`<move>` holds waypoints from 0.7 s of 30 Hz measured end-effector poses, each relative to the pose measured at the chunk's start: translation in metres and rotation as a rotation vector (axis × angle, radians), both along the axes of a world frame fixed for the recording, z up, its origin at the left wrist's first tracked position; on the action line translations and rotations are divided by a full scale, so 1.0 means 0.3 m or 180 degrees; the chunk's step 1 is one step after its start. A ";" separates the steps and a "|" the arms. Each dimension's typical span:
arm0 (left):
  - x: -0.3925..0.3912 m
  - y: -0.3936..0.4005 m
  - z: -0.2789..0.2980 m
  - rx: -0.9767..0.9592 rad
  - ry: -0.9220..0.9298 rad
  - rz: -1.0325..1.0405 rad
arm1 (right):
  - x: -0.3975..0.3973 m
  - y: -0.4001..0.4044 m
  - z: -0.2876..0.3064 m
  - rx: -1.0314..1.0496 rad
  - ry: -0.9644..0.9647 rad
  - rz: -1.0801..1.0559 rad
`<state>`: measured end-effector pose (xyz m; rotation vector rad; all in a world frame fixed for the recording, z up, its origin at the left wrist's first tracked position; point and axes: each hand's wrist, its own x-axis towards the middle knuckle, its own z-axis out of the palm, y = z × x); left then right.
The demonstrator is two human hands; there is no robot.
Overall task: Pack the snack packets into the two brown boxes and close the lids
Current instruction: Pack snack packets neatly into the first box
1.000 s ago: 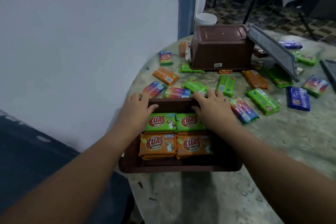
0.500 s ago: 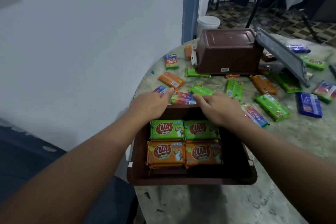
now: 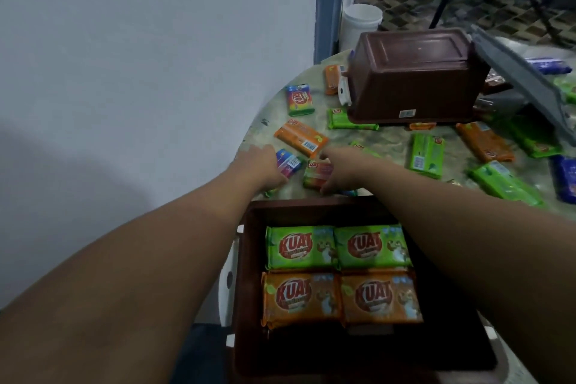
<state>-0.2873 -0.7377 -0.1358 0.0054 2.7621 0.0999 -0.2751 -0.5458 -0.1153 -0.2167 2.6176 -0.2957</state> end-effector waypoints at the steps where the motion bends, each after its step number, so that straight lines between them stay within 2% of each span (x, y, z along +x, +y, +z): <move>1: -0.010 0.008 -0.016 0.0013 -0.0047 -0.0009 | -0.009 -0.001 -0.020 0.0093 -0.0009 0.0034; 6: -0.017 0.032 -0.080 -0.0036 -0.0054 0.0012 | -0.019 0.008 -0.083 0.0657 0.0214 0.0316; 9: -0.014 0.038 -0.087 -0.0046 -0.0060 0.0053 | -0.023 0.008 -0.092 0.0755 0.0238 0.0250; 14: 0.019 0.052 -0.048 0.0359 -0.0027 0.0462 | 0.001 0.015 -0.068 0.0273 0.0310 -0.0149; 21: 0.103 0.070 0.063 0.0820 0.0864 0.0540 | 0.097 0.054 0.044 -0.0361 0.1020 -0.0325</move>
